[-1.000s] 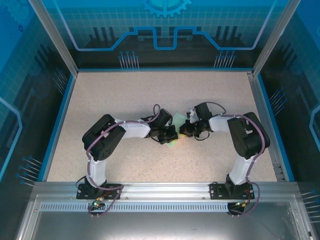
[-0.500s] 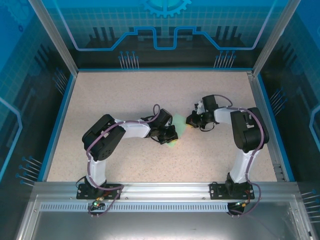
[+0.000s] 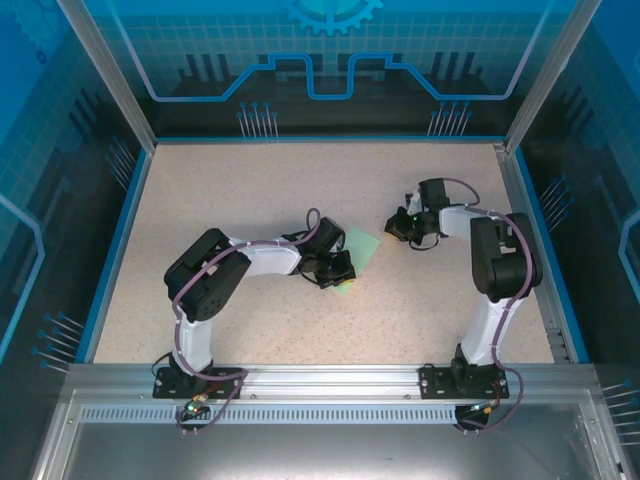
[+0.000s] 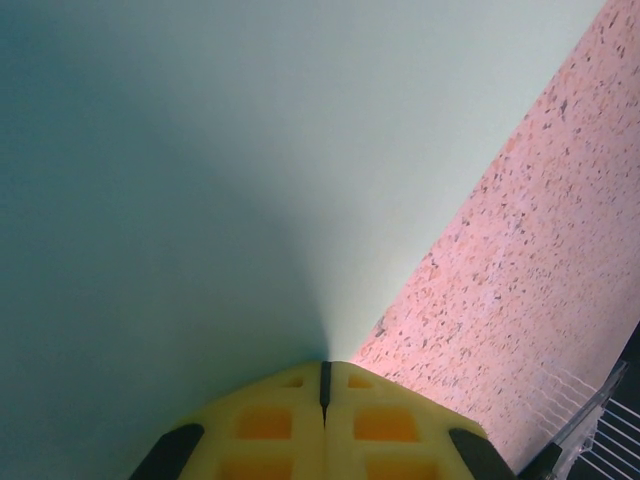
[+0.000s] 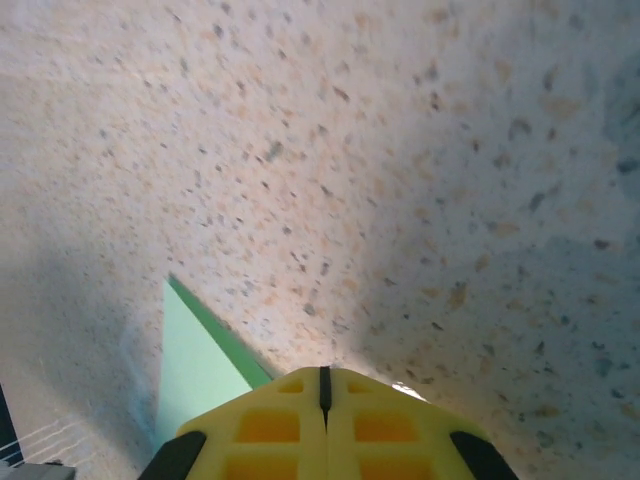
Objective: Fold a paper plane with a square sheet of paper (pick it up from the middle)
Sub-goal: First fold in half a square sheet of paper at the center of the table.
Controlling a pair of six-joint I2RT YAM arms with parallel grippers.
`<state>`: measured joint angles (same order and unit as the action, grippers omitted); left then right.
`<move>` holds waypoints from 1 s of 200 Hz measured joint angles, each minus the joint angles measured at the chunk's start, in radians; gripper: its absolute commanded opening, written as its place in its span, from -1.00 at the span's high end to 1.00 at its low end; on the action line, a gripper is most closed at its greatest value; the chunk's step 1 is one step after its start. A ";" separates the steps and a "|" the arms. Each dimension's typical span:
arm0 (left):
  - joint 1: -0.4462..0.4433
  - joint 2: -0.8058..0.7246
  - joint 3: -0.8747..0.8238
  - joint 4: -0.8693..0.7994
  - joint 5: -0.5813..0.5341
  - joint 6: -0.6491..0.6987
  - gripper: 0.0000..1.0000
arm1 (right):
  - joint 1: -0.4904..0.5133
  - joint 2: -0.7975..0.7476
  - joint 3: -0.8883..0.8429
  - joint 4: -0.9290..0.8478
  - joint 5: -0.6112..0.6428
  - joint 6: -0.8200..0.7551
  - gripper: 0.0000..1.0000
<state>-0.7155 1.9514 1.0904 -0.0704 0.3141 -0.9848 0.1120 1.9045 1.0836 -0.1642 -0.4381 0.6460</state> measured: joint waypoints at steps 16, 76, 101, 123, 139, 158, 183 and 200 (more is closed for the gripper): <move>0.000 0.000 0.003 -0.008 0.000 0.005 0.97 | 0.007 -0.045 -0.006 0.005 -0.014 0.000 1.00; 0.000 0.000 0.019 -0.049 0.000 0.021 0.97 | 0.135 -0.138 -0.121 0.052 -0.103 0.012 1.00; 0.000 0.000 0.024 -0.058 0.000 0.023 0.97 | 0.171 -0.103 -0.153 0.053 -0.121 0.027 1.00; 0.000 0.000 0.031 -0.073 -0.001 0.023 0.97 | 0.183 -0.069 -0.168 0.054 -0.121 0.038 1.00; 0.000 0.000 0.035 -0.082 -0.001 0.033 0.95 | 0.184 -0.046 -0.171 0.053 -0.118 0.042 1.00; 0.000 0.000 0.034 -0.069 0.000 0.053 0.94 | 0.184 -0.042 -0.167 0.050 -0.116 0.040 1.00; 0.000 -0.002 0.025 -0.002 0.000 0.088 0.93 | 0.184 -0.037 -0.159 0.034 -0.113 0.030 1.00; 0.004 -0.002 0.023 0.039 0.001 0.102 0.93 | 0.184 -0.036 -0.155 0.029 -0.112 0.023 1.00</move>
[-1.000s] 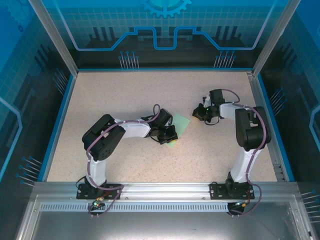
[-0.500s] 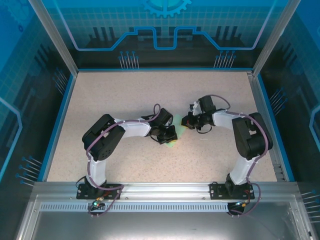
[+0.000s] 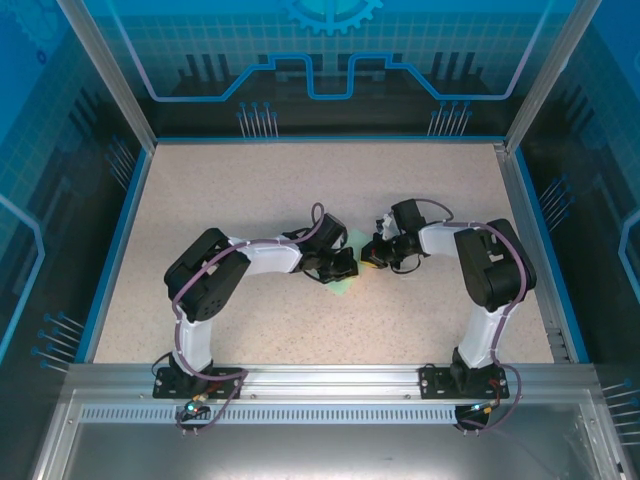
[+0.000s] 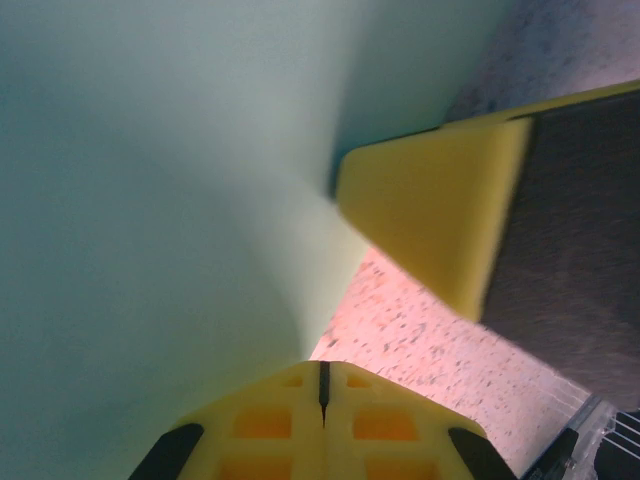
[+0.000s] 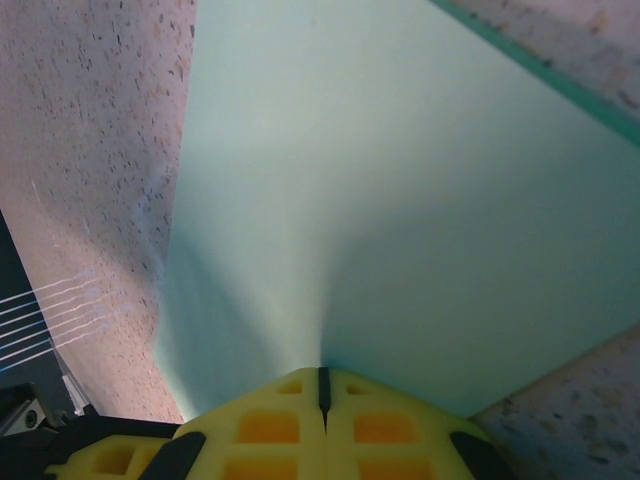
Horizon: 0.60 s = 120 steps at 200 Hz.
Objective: Fold a paper plane with a square sheet of paper (pick it up from the middle)
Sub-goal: First fold in half a square sheet of paper at the center of the table.
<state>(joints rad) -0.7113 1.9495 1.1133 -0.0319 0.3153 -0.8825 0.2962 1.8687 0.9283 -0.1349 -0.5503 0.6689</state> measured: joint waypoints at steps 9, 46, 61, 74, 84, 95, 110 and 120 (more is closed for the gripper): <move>0.002 0.000 0.000 0.015 0.002 0.003 0.93 | 0.000 0.001 0.002 -0.003 0.000 -0.001 1.00; 0.005 0.014 0.000 0.039 0.022 0.011 0.93 | 0.000 0.005 0.010 -0.018 0.000 -0.008 1.00; 0.004 0.029 0.000 0.037 0.033 0.018 0.93 | 0.000 0.010 0.018 -0.028 0.000 -0.008 1.00; 0.004 0.036 0.000 0.034 0.040 0.021 0.93 | 0.000 0.013 0.025 -0.037 -0.001 -0.008 1.00; 0.004 0.036 0.000 0.030 0.044 0.023 0.93 | 0.000 0.016 0.030 -0.044 -0.001 -0.008 1.00; 0.004 0.036 0.000 0.027 0.048 0.026 0.93 | 0.000 0.019 0.035 -0.052 -0.001 -0.008 1.00; 0.004 0.036 0.000 0.017 0.051 0.029 0.93 | 0.000 0.023 0.043 -0.064 0.000 -0.008 1.00; 0.004 0.035 -0.006 0.018 0.053 0.034 0.93 | 0.000 0.024 0.048 -0.071 0.000 -0.009 1.00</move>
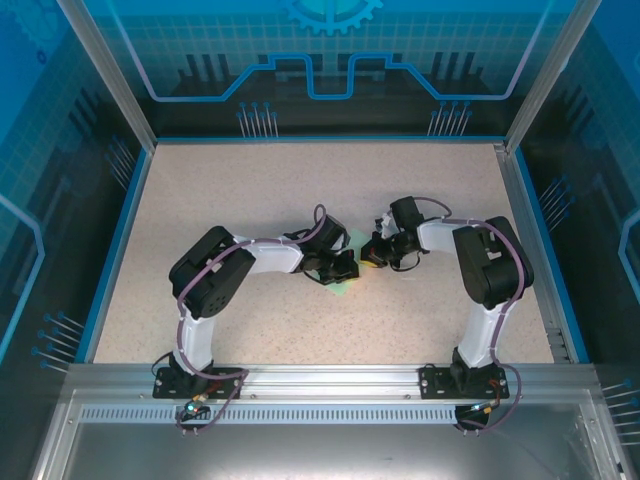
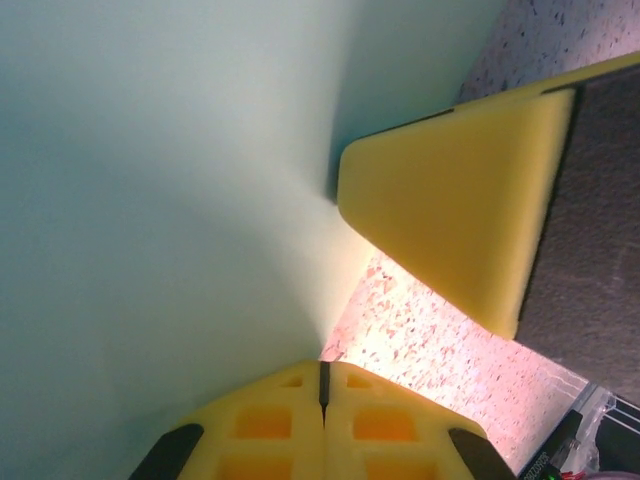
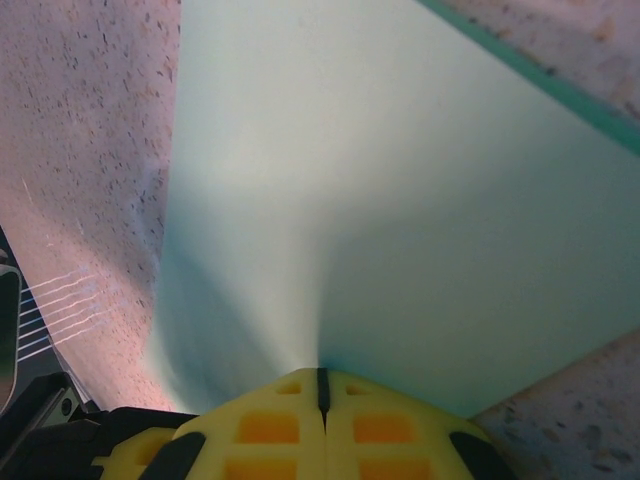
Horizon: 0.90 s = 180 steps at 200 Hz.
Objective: Fold a paper plane with a square sheet of paper (pick it up from the middle)
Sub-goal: First fold in half a square sheet of paper at the center of the table.
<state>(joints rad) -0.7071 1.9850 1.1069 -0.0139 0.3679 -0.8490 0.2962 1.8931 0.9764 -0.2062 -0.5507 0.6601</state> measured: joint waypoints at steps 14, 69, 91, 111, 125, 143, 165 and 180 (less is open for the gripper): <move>-0.001 -0.006 -0.019 0.021 0.003 0.011 0.93 | 0.000 0.002 0.004 -0.007 0.000 -0.003 1.00; -0.007 -0.086 -0.144 0.062 0.006 0.018 0.92 | 0.002 0.007 0.019 -0.032 0.009 -0.015 1.00; -0.012 -0.113 -0.186 0.079 0.005 0.017 0.92 | 0.002 0.011 0.026 -0.041 0.011 -0.018 1.00; -0.019 -0.135 -0.217 0.090 0.002 0.017 0.93 | 0.002 0.012 0.027 -0.045 0.010 -0.023 1.00; -0.025 -0.148 -0.230 0.086 -0.003 0.018 0.92 | 0.002 0.012 0.027 -0.045 0.010 -0.026 1.00; -0.032 -0.167 -0.233 0.042 -0.005 0.029 0.92 | 0.002 0.012 0.030 -0.048 0.011 -0.026 1.00; -0.041 -0.203 -0.230 -0.071 -0.005 0.058 0.89 | 0.002 0.012 0.035 -0.055 0.012 -0.027 1.00; -0.041 -0.226 -0.212 -0.163 -0.011 0.075 0.89 | 0.005 0.012 0.047 -0.071 0.019 -0.029 1.00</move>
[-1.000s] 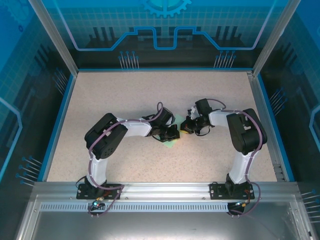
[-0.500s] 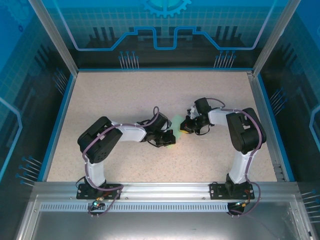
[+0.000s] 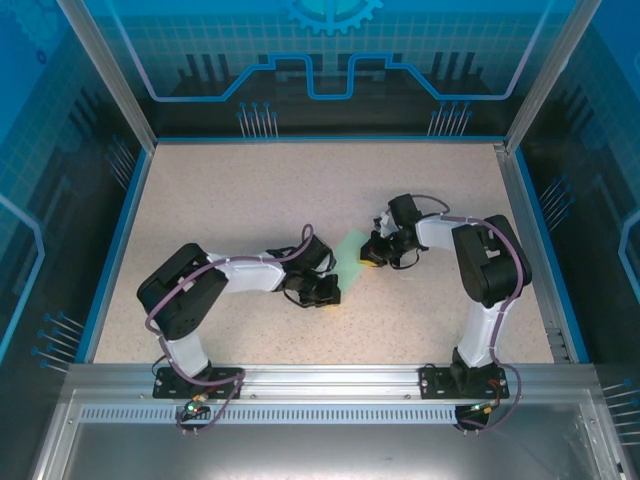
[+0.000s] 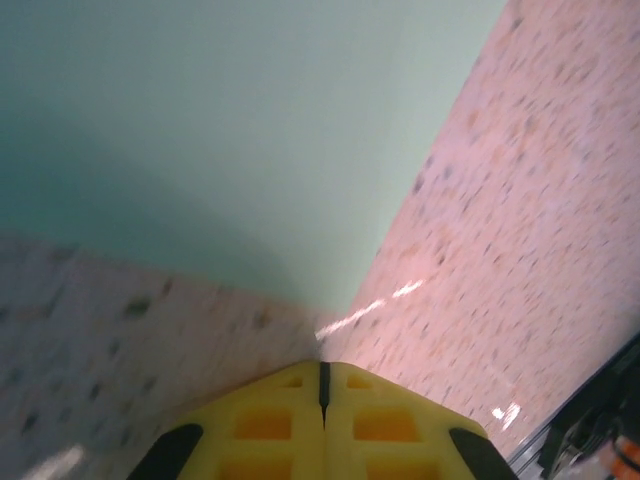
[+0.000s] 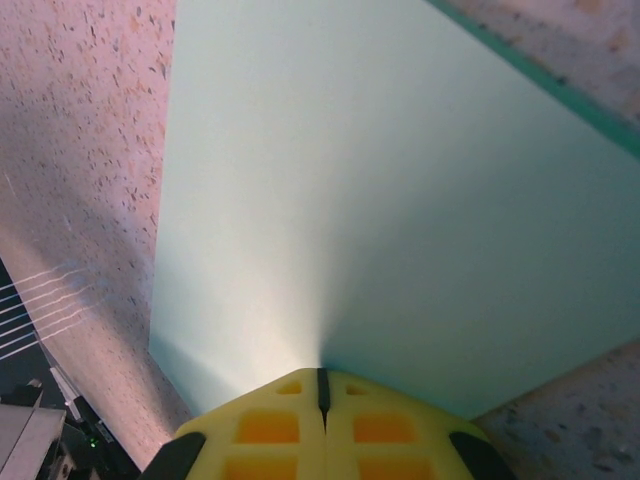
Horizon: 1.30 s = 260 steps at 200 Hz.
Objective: Fold a paper plane with a square sheet of paper (pick it up from the middle)
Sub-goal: First fold in half a square sheet of paper at the center of the table.
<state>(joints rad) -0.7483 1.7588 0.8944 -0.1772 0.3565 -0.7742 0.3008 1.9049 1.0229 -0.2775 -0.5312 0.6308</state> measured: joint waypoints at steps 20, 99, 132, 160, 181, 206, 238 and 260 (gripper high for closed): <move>0.021 -0.035 0.040 -0.063 -0.014 0.014 0.83 | 0.008 0.000 0.027 -0.026 0.036 0.000 0.90; 0.231 -0.187 0.089 -0.116 -0.201 -0.045 0.06 | 0.149 -0.013 0.214 -0.201 0.354 0.051 0.29; 0.262 -0.187 0.071 -0.127 -0.229 -0.065 -0.04 | 0.171 0.074 0.301 -0.249 0.439 0.072 0.23; 0.269 -0.187 0.057 -0.133 -0.230 -0.065 -0.07 | 0.176 0.114 0.352 -0.281 0.451 0.068 0.21; 0.283 -0.183 0.052 -0.132 -0.229 -0.065 -0.08 | 0.185 0.149 0.397 -0.297 0.438 0.032 0.21; 0.295 -0.172 0.051 -0.132 -0.225 -0.065 -0.11 | 0.200 0.183 0.438 -0.286 0.385 -0.043 0.23; 0.298 -0.162 0.048 -0.129 -0.201 -0.066 -0.13 | 0.227 0.216 0.471 -0.252 0.278 -0.120 0.25; 0.299 -0.161 0.033 -0.116 -0.176 -0.074 -0.16 | 0.232 0.220 0.488 -0.259 0.249 -0.127 0.25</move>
<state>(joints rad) -0.4496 1.5982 0.9272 -0.2932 0.1802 -0.8482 0.5323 2.1250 1.5108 -0.5365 -0.2817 0.5034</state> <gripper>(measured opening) 0.570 0.374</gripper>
